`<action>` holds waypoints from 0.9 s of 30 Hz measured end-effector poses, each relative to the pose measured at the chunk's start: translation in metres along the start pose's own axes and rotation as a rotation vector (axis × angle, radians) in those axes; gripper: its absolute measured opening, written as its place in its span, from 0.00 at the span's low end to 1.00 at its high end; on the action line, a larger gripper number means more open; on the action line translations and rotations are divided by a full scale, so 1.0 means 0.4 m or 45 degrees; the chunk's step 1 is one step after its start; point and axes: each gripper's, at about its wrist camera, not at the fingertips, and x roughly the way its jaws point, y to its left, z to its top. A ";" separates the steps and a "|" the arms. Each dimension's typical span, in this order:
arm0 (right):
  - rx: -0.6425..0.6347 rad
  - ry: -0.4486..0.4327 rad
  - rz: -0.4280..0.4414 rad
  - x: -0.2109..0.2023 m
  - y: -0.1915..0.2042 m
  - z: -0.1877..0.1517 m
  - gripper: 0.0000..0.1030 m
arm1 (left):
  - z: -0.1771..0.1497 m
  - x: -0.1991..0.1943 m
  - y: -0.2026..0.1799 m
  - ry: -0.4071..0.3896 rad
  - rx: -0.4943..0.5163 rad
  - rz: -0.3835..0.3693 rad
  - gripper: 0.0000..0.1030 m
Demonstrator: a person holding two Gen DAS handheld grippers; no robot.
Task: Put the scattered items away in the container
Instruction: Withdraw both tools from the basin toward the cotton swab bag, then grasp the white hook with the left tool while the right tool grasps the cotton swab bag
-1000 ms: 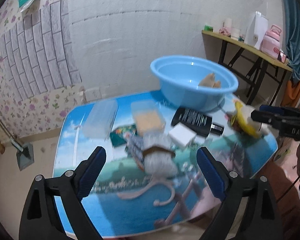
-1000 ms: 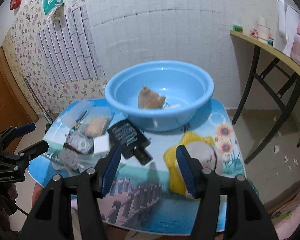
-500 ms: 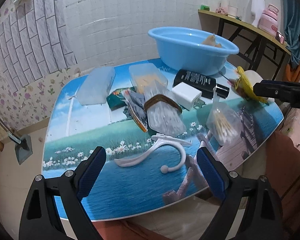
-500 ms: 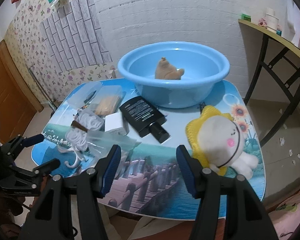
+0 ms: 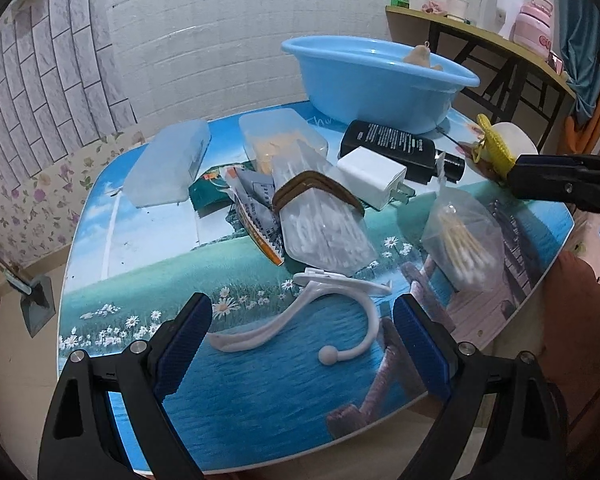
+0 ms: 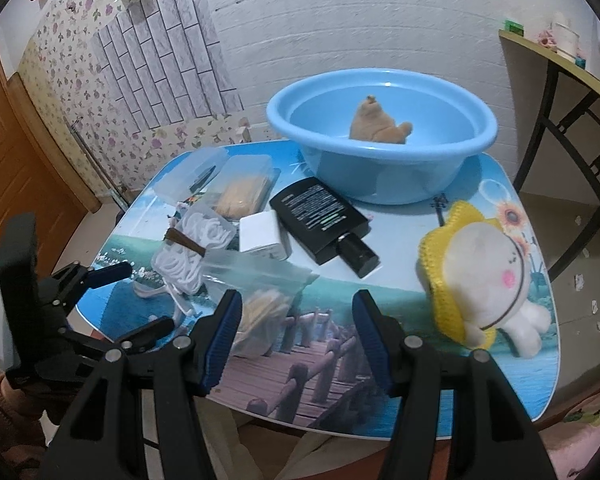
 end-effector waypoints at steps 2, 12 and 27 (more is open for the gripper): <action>-0.007 0.015 0.008 0.009 0.006 -0.001 0.56 | -0.001 0.007 0.005 0.007 -0.003 -0.005 0.89; -0.042 0.101 0.064 0.060 0.048 -0.016 0.56 | -0.007 0.017 0.024 0.005 0.005 -0.043 0.58; -0.067 0.216 0.052 0.145 0.087 -0.036 0.56 | -0.016 -0.004 0.067 -0.009 -0.038 -0.043 0.49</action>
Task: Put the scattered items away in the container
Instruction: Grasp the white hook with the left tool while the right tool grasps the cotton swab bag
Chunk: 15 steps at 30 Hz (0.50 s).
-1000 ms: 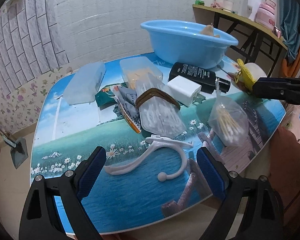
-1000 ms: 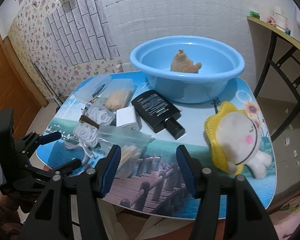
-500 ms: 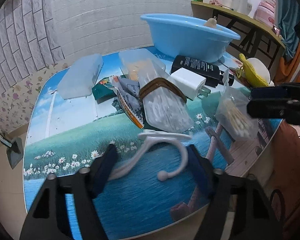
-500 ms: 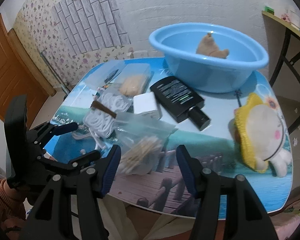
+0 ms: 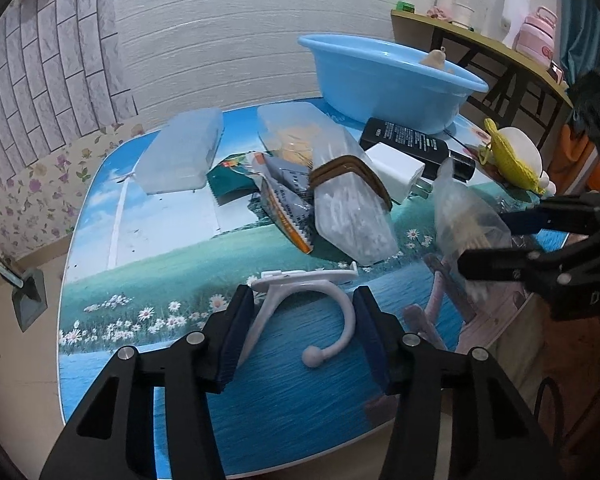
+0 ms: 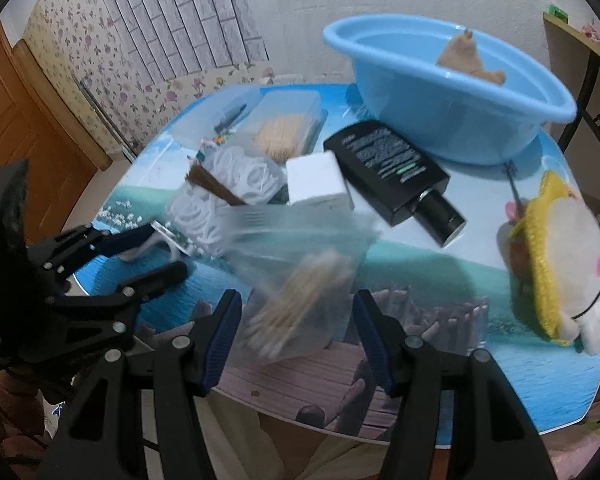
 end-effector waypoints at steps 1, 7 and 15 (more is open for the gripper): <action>0.000 0.005 0.004 0.004 0.000 -0.003 0.55 | 0.000 -0.001 0.000 0.000 -0.003 0.001 0.49; -0.045 -0.015 0.038 -0.007 0.007 -0.009 0.31 | -0.001 -0.001 0.000 0.008 -0.019 0.012 0.50; -0.034 -0.091 0.047 -0.047 -0.011 -0.004 0.27 | 0.004 0.012 -0.006 0.020 -0.026 0.038 0.53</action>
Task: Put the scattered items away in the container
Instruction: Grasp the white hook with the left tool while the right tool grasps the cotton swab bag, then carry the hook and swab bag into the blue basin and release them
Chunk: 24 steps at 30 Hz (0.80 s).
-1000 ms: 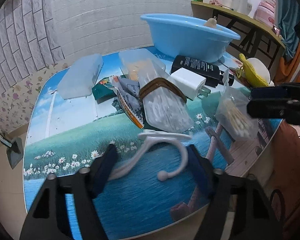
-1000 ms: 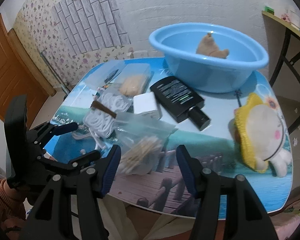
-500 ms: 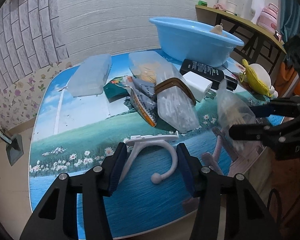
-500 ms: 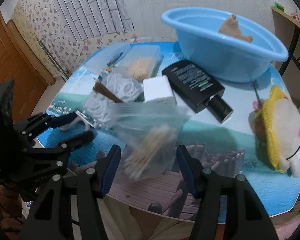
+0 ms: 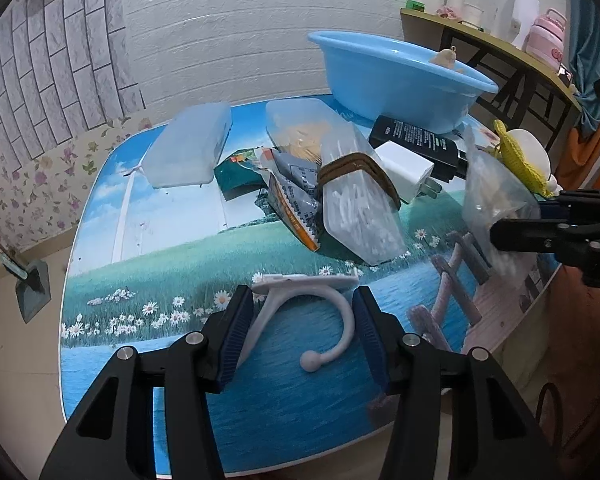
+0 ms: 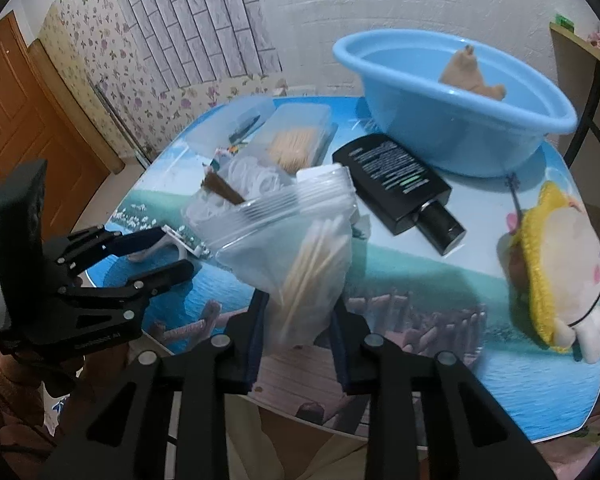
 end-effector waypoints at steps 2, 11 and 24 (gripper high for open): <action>0.002 -0.005 -0.001 -0.006 -0.004 0.000 0.27 | 0.003 0.006 -0.001 0.001 -0.001 0.013 0.57; 0.016 -0.012 0.003 -0.009 -0.015 -0.002 0.27 | 0.010 0.013 0.005 -0.013 -0.023 0.021 0.50; 0.019 -0.071 0.028 -0.042 -0.015 0.011 0.27 | 0.059 -0.082 0.001 -0.149 -0.054 -0.025 0.50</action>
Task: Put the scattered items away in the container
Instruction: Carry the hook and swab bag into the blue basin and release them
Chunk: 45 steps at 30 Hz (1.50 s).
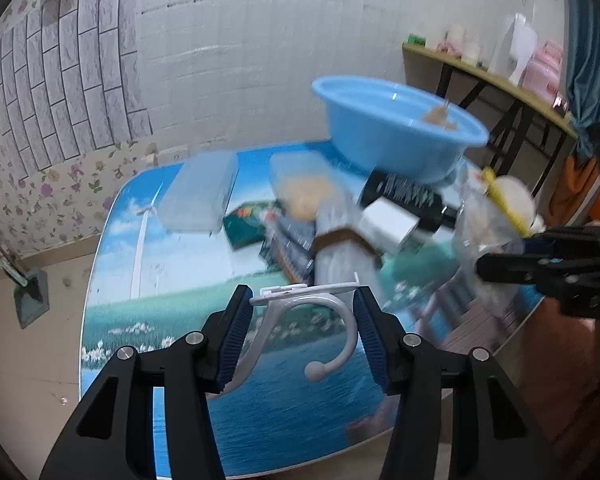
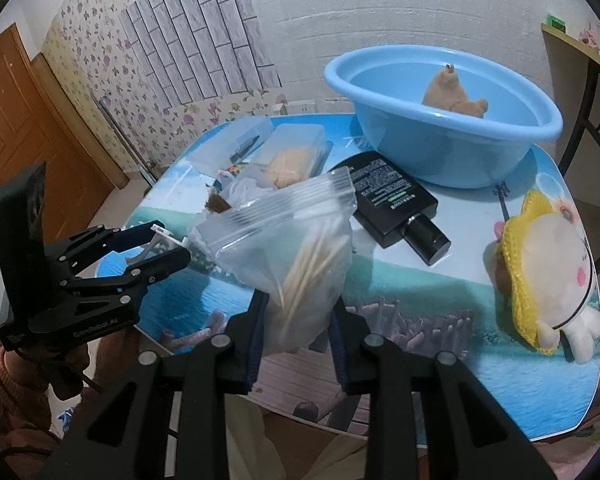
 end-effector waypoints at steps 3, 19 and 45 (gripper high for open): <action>-0.007 -0.044 -0.009 -0.024 0.000 0.010 0.27 | 0.024 -0.020 -0.007 -0.035 -0.003 -0.006 0.50; 0.015 -0.221 -0.069 -0.111 -0.065 0.094 0.27 | 0.167 -0.032 -0.081 -0.113 0.061 -0.027 0.50; 0.118 -0.318 -0.069 -0.062 -0.274 0.221 0.27 | 0.378 0.191 -0.225 -0.110 0.172 -0.103 0.51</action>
